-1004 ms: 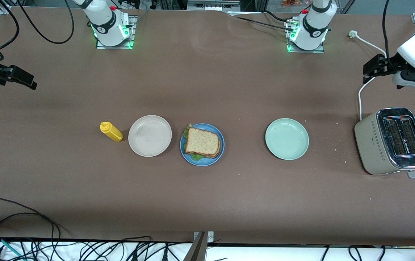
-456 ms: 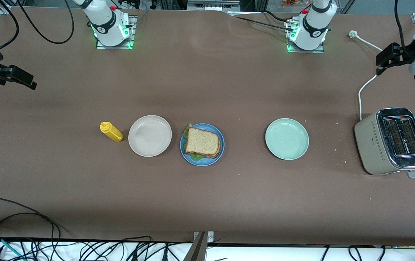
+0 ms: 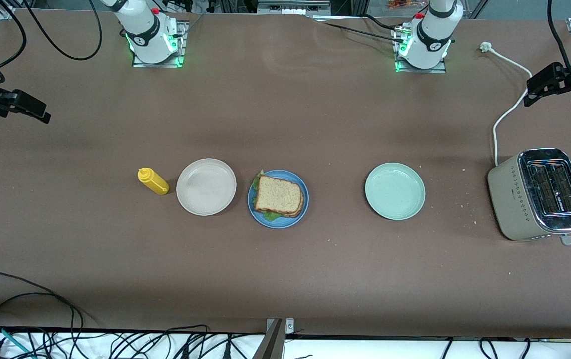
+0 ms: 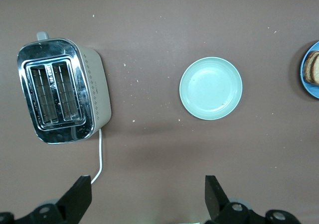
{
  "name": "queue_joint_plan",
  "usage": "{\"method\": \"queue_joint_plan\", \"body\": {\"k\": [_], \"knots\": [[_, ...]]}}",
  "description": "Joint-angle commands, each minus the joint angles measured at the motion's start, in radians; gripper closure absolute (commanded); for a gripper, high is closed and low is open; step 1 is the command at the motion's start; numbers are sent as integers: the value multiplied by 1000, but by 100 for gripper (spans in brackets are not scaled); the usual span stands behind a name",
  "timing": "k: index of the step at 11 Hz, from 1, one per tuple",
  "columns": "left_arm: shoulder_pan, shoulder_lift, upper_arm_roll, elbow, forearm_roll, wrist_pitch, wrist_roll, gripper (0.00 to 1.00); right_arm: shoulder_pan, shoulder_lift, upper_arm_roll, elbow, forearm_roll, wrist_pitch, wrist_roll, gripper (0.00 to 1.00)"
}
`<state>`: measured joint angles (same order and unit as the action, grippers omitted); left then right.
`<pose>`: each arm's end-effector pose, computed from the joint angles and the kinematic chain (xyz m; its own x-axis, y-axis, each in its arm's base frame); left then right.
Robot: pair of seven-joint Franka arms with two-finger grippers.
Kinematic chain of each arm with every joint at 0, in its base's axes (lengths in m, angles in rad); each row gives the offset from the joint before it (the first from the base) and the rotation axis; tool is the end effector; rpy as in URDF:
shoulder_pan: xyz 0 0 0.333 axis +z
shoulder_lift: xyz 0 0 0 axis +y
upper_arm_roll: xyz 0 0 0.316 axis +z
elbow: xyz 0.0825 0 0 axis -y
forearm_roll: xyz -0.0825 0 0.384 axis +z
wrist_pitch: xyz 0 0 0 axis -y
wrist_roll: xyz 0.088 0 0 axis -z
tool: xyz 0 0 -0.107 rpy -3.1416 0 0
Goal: Make sandwich in blue plate with both arms
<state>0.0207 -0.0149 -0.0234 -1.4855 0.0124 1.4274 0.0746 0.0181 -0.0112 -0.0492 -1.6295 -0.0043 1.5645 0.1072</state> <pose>0.5349 -0.0001 0.6600 0.9962 -0.0754 -0.0440 -0.0759 -0.9971 -0.0094 0.5483 -0.0177 0.6025 0.9890 -0.1378 -0.0531 -0.1375 -0.9905 0.0095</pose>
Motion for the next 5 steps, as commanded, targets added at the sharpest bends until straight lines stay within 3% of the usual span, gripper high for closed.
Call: {"method": "queue_joint_plan", "body": {"k": [1,5], "knots": [[13,16,-9,37,-42,-30,-30,0,2,2,-1,17,-14,-18,0,0],[-8,16,-6,39,-28,-38,-33,0,2,2,-1,17,-14,-18,0,0]]}}
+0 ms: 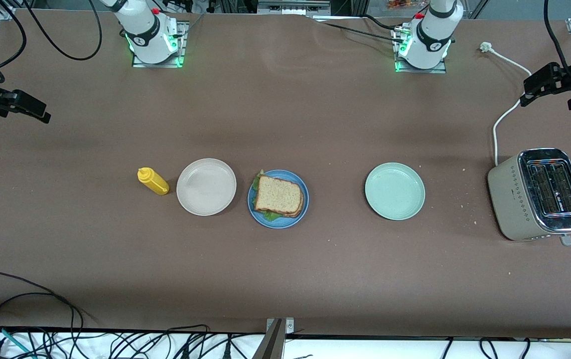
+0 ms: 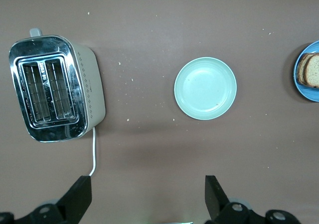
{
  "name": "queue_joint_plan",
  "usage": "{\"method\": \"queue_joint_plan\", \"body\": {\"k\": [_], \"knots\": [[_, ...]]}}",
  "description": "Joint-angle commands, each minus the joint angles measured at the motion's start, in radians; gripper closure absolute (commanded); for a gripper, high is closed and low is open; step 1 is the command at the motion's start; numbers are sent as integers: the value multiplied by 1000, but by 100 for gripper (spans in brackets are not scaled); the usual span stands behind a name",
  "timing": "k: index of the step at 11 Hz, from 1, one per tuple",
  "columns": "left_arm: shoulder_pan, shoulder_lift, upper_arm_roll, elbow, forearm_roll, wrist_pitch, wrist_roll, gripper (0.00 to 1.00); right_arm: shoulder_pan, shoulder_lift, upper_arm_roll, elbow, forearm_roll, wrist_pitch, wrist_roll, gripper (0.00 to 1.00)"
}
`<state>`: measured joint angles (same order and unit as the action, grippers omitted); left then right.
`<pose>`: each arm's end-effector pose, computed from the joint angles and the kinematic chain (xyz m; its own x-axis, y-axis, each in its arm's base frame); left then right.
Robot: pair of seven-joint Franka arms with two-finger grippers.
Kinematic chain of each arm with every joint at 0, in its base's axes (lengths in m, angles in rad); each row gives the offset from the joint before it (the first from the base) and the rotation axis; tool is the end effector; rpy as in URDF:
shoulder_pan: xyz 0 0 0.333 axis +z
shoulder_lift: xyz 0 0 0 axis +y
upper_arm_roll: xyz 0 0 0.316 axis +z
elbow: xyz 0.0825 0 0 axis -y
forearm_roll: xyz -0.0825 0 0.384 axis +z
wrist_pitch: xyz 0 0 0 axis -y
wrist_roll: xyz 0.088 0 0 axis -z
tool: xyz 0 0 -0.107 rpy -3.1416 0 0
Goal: Make sandwich in blue plate with both arms
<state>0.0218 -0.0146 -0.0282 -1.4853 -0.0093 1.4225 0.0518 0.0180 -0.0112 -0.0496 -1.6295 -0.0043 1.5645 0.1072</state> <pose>0.5344 -0.0047 0.6595 0.9971 -0.0595 -0.0477 -0.0590 -0.9982 0.0113 0.5483 -0.0179 0.6025 0.9890 -0.1383 -0.0531 -0.1380 -0.9904 0.0095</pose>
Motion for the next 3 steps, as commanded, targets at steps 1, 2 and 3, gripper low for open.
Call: {"method": "queue_joint_plan", "body": {"k": [1,2,3], "knots": [[-26,16,7,39,-3,-33,-10,0,2,2,-1,17,-14,-18,0,0],[-39,16,23,37,2,-34,-10,0,2,2,-1,17,-14,-18,0,0],[-45,16,43,34,2,-36,-9,0,2,2,-1,17,-14,-18,0,0]]}}
